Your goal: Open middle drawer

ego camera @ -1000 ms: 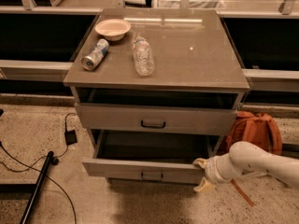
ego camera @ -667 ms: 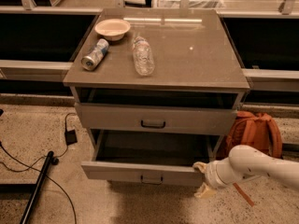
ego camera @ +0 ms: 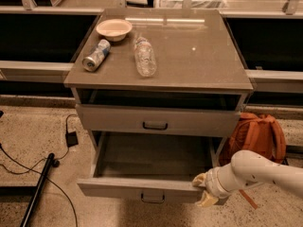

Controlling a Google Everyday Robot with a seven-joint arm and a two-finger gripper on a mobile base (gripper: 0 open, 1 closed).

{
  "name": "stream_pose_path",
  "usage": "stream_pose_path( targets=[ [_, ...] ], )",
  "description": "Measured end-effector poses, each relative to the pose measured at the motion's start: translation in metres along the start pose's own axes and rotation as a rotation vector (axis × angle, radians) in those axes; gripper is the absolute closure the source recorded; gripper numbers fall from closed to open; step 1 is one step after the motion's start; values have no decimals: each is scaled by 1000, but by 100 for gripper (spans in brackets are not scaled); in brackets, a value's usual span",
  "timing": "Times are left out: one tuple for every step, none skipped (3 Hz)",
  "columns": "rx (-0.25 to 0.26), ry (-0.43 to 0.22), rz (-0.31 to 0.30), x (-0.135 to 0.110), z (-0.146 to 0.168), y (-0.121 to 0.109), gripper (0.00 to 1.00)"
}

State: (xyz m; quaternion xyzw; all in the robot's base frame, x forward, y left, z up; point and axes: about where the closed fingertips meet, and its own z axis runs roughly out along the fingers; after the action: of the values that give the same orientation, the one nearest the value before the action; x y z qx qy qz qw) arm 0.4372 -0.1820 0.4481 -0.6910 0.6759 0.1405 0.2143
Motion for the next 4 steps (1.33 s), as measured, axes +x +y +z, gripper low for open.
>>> stream_pose_path(
  targets=[
    [18,-15,0,-3,-9,1,42],
    [27,-26,4,-2,-13,0,42],
    [50,-32,24,-12,-27,-16,54],
    [66,-16,39,-21,-38,-38,53]
  ],
)
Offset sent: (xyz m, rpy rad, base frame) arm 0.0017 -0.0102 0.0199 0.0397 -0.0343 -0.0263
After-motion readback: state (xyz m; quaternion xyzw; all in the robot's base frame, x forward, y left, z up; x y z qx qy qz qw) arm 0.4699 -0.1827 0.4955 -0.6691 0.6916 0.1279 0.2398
